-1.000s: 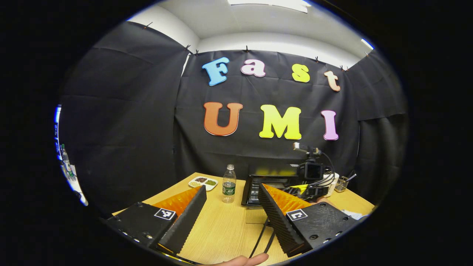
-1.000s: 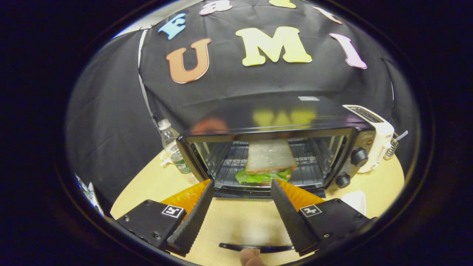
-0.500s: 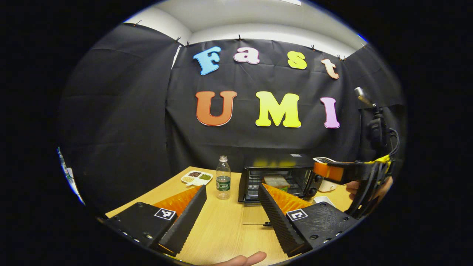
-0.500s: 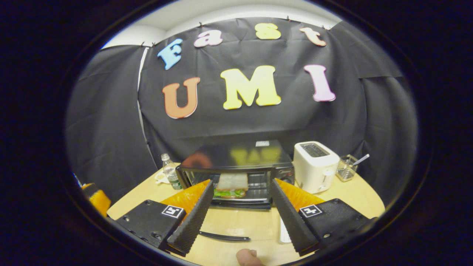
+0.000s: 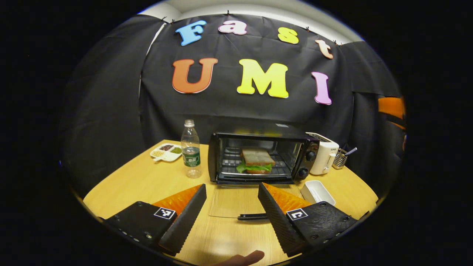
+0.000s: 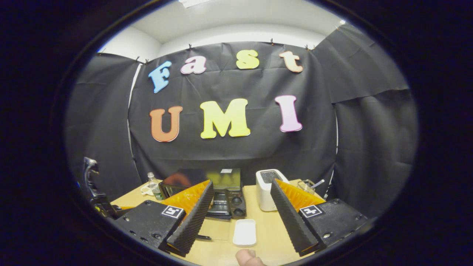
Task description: Open the electric oven with the left hand, put the food in, and close the electric oven.
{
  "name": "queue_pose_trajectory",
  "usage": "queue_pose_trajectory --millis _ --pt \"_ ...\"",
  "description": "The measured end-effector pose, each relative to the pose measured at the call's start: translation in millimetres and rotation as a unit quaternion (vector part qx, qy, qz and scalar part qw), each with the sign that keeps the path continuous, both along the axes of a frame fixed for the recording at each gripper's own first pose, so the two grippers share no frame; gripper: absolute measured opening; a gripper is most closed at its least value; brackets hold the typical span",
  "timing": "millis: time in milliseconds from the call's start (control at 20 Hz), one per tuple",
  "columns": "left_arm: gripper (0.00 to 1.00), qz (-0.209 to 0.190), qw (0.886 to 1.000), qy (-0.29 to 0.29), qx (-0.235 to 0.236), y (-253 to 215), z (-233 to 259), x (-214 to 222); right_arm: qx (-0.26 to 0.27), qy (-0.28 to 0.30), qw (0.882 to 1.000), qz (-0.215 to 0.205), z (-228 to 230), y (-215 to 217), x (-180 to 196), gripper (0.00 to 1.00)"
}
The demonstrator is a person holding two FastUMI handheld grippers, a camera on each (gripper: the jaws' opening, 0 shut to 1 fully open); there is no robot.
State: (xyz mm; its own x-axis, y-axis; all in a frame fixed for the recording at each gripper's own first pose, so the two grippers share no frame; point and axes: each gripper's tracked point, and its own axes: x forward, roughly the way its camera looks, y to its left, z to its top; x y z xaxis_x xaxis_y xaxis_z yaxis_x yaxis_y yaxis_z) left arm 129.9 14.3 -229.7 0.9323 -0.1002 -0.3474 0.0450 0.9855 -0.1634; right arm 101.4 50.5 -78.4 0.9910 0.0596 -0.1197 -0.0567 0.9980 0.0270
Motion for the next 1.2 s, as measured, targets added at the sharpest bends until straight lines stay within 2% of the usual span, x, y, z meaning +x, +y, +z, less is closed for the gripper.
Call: queue_pose_trajectory --millis 200,350,500,750,1000,1200 --pt "0.94 -0.047 0.997 0.060 0.005 -47 -42 1 -0.016 -0.020 1.000 -0.001 8 -35 -18 0.99" --pt "0.94 -0.060 0.992 0.105 0.036 -67 -80 -5 -0.012 -0.018 1.000 -0.001 4 -53 -23 0.99" --pt "0.94 -0.078 0.984 0.158 0.037 -95 -109 -12 -0.018 -0.033 0.999 -0.021 14 -74 -27 0.99" --pt "0.94 -0.079 0.983 0.153 0.067 -104 -106 -7 -0.025 -0.052 0.998 -0.017 19 -80 -35 0.99" --pt "0.94 -0.070 0.981 0.169 0.057 -101 -113 -12 -0.012 -0.052 0.999 -0.006 15 -78 -34 0.99" --pt "0.94 -0.057 0.982 0.164 0.070 -96 -109 -6 -0.001 -0.045 0.999 0.000 10 -78 -32 0.99"
